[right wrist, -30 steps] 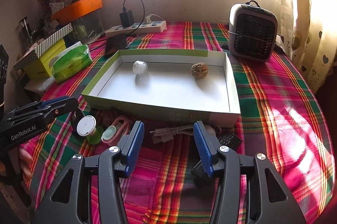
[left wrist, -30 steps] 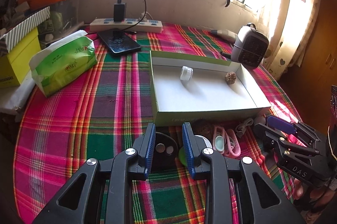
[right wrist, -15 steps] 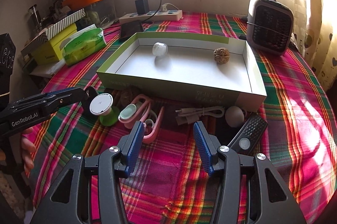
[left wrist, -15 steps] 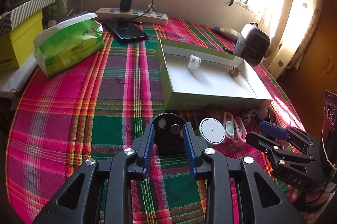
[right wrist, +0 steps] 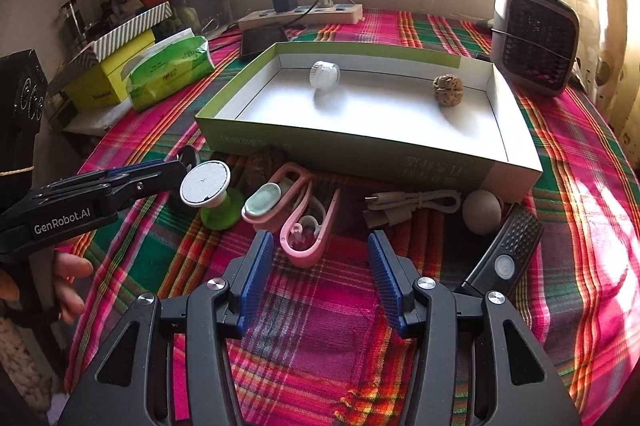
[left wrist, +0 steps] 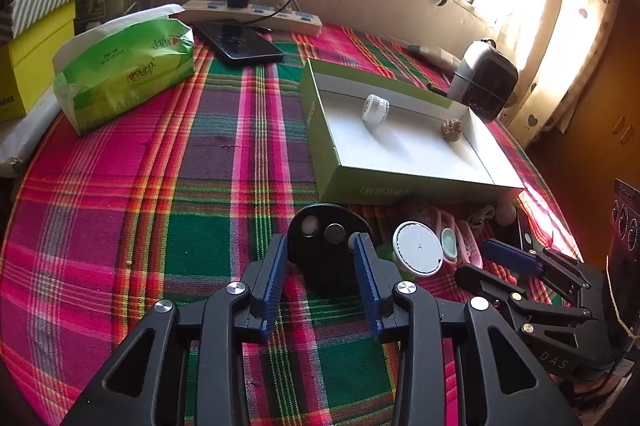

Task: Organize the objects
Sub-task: 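Close the left gripper on the black holed disc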

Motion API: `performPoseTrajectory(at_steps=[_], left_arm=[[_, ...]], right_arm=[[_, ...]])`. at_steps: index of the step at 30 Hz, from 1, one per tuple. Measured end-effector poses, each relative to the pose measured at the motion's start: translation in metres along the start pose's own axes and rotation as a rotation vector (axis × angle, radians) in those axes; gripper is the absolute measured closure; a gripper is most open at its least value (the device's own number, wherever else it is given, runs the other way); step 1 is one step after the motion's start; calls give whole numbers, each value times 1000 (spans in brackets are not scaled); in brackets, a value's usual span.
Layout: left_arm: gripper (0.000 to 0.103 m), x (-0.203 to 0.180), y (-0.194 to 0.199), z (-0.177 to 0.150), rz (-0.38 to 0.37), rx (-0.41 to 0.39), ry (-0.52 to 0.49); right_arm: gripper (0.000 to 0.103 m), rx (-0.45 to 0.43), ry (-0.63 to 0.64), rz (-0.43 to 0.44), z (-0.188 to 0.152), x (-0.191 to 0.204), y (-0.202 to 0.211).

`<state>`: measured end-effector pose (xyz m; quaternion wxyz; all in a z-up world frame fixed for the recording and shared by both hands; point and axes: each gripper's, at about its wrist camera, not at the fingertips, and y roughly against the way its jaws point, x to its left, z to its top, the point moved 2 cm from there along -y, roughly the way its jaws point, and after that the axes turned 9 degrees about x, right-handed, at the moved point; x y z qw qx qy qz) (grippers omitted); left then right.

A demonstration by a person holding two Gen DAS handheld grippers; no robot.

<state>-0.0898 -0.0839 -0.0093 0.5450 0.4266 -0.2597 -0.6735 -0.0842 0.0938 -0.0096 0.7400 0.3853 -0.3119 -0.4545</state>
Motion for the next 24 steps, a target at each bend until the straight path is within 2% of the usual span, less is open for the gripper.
performPoseTrajectory(at_steps=[5, 14, 24], left_arm=[[65, 4, -1, 2, 5, 5, 13], [64, -2, -6, 5, -1, 27, -23], [64, -7, -12, 11, 0, 35, -51]], right_arm=[[52, 8, 1, -3, 2, 1, -3], [52, 14, 14, -56, 8, 3, -9], [52, 10, 13, -45, 7, -1, -6]])
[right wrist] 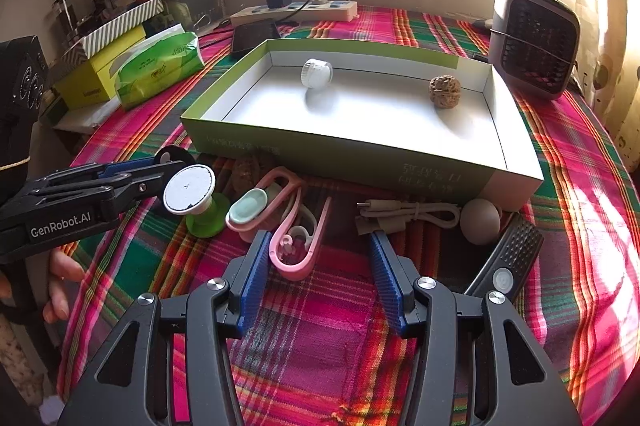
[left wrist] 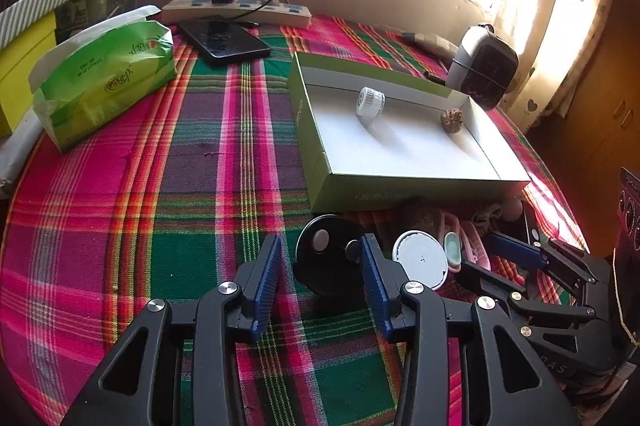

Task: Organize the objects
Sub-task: 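Close the left gripper on the black holed disc, then close the right gripper on the pink plastic clip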

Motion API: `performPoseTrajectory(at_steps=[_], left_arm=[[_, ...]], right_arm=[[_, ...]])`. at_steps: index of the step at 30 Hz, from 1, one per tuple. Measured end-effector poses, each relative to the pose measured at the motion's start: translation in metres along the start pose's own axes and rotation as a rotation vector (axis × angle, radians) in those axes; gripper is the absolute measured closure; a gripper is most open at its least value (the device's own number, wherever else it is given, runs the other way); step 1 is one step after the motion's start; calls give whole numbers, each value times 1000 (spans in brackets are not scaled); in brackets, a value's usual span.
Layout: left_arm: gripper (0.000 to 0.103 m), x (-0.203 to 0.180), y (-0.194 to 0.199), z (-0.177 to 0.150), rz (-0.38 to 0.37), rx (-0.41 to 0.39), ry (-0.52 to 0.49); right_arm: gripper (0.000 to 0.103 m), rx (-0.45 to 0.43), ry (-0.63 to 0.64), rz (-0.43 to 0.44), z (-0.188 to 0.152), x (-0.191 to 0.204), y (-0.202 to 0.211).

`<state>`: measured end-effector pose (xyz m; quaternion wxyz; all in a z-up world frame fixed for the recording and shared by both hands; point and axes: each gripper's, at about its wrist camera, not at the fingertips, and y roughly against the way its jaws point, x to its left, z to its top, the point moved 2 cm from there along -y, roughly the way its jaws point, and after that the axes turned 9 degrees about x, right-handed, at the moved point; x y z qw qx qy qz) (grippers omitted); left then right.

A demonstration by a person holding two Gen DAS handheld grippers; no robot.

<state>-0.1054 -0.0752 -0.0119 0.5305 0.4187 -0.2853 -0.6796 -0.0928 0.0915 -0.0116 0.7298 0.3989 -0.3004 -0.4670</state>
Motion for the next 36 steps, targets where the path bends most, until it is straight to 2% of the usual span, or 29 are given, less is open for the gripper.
performPoseTrajectory(at_steps=[2, 4, 6, 19, 21, 25, 36], left_arm=[[64, 0, 0, 0, 0, 0, 4], [64, 0, 0, 1, 0, 1, 3], [64, -1, 0, 2, 2, 0, 5], [65, -1, -2, 4, 6, -6, 4], [66, -1, -2, 4, 6, -7, 10], [76, 2, -2, 5, 8, -8, 21], [76, 2, -2, 4, 7, -10, 22]], right_arm=[[54, -1, -1, -6, 0, 0, 0], [61, -3, -11, -15, -1, -2, 1], [64, -3, -14, -11, -1, -5, 1], [64, -1, -1, -22, 3, -2, -3], [64, -2, -5, -17, 3, -3, -2], [66, -2, -7, -21, 3, -3, -3], [71, -4, -14, -25, 2, -6, -2]])
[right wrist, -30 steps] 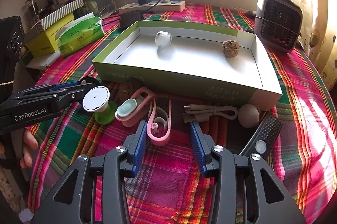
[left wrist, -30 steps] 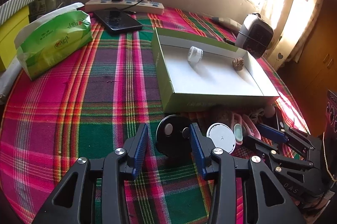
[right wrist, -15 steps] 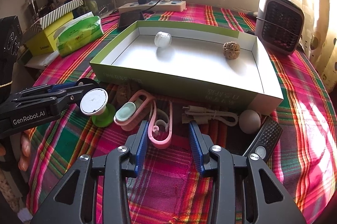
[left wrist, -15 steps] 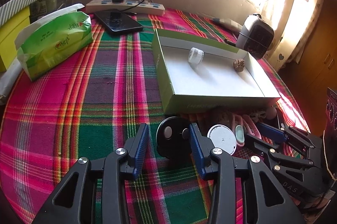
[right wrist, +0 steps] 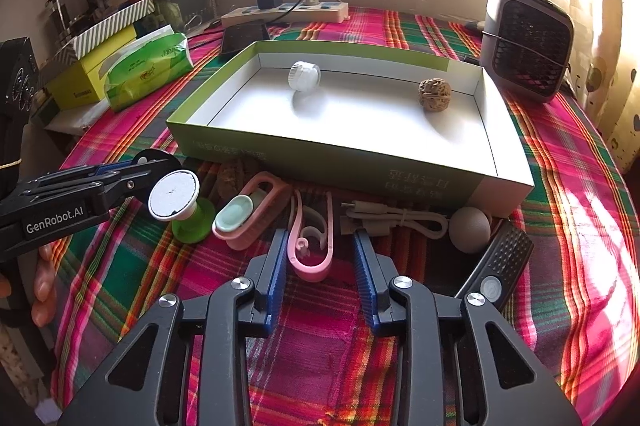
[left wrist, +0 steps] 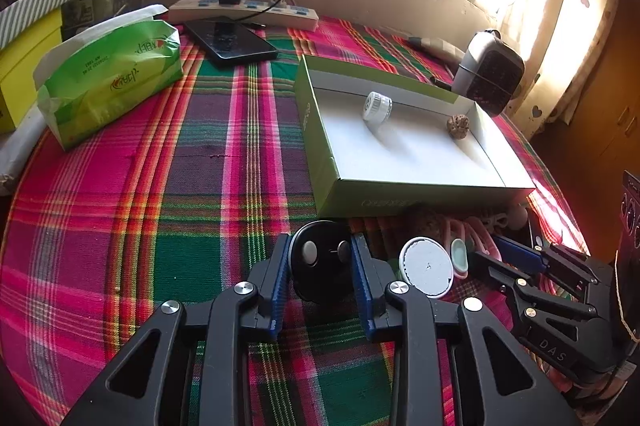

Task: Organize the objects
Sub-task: 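Close the right gripper on the pink plastic clip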

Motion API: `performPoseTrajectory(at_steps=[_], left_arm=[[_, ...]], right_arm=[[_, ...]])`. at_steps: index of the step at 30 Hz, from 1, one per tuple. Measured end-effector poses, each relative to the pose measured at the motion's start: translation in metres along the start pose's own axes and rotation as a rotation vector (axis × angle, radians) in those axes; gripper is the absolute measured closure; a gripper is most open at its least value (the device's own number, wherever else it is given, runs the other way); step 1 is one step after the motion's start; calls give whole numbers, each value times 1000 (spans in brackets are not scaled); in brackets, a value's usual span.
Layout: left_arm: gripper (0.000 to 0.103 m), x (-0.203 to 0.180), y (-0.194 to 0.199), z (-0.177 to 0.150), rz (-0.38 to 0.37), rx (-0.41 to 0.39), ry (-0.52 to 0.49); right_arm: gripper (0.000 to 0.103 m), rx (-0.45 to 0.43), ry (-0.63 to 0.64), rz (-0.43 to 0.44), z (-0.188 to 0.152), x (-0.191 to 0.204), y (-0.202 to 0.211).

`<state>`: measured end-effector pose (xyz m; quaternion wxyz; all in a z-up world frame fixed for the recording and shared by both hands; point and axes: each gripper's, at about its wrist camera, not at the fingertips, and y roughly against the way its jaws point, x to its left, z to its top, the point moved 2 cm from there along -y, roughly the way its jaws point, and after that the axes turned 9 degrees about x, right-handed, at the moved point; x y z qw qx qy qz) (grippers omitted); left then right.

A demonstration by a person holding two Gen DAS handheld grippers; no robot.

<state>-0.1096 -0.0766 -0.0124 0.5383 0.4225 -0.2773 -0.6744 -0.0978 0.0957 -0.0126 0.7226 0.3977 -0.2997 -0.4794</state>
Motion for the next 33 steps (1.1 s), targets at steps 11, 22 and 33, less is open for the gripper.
performPoseTrajectory(at_steps=[11, 22, 33], left_arm=[[76, 0, 0, -1, -1, 0, 1], [76, 0, 1, -1, 0, 0, 0], [76, 0, 6, -2, -3, -12, -1]], right_arm=[[80, 0, 6, -4, 0, -1, 0], [80, -3, 2, 1, 0, 0, 2], [80, -16, -1, 3, -2, 3, 5]])
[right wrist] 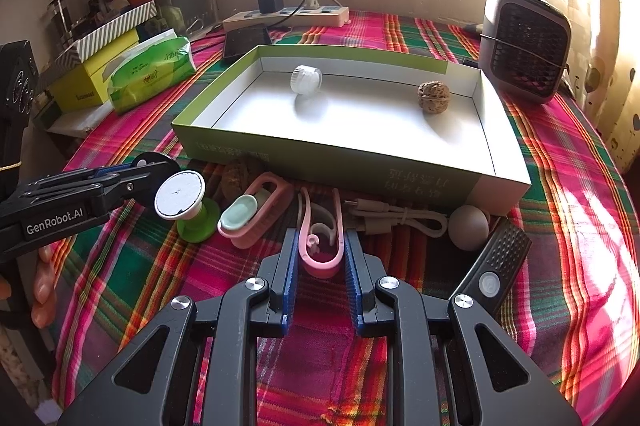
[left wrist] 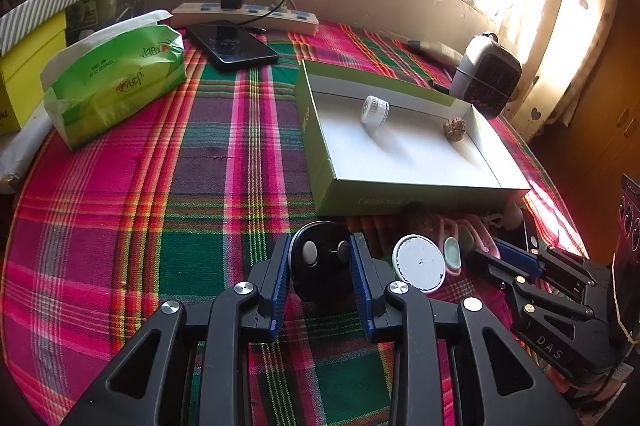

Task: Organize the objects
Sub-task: 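Close the right gripper on the pink plastic clip, then carry the black disc and pink clip with both grippers into the box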

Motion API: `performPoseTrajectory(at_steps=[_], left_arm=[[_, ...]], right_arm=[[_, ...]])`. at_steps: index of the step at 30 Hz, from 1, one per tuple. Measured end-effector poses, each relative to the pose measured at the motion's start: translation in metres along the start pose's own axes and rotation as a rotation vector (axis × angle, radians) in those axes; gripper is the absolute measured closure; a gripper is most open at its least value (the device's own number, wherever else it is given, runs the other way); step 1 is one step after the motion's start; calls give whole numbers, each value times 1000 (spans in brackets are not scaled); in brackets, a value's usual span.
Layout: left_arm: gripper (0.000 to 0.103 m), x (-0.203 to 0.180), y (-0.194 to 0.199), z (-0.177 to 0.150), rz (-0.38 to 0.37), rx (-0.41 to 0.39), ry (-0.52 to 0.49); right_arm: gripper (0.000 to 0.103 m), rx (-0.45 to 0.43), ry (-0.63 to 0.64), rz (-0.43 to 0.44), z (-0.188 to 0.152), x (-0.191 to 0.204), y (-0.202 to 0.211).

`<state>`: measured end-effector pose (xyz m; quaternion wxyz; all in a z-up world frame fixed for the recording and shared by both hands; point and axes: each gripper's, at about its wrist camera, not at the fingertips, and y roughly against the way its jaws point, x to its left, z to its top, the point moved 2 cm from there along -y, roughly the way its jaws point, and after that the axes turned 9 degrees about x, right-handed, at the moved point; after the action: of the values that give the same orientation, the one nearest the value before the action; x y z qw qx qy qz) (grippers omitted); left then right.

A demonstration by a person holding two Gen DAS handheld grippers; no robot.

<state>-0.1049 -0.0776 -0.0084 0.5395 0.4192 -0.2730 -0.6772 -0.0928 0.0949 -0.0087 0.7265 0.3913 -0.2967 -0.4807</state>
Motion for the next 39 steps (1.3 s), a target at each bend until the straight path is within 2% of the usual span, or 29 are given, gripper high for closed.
performPoseTrajectory(at_steps=[14, 27, 39], left_arm=[[76, -16, 23, 13, -15, -45, -35], [76, -36, 14, 41, -7, -38, -84], [76, -48, -7, 70, 5, -23, -113]], right_arm=[[80, -47, -2, 3, 7, -3, 20], [80, -63, -7, -6, 39, -15, 24], [80, -41, -16, -10, 71, -28, 6]])
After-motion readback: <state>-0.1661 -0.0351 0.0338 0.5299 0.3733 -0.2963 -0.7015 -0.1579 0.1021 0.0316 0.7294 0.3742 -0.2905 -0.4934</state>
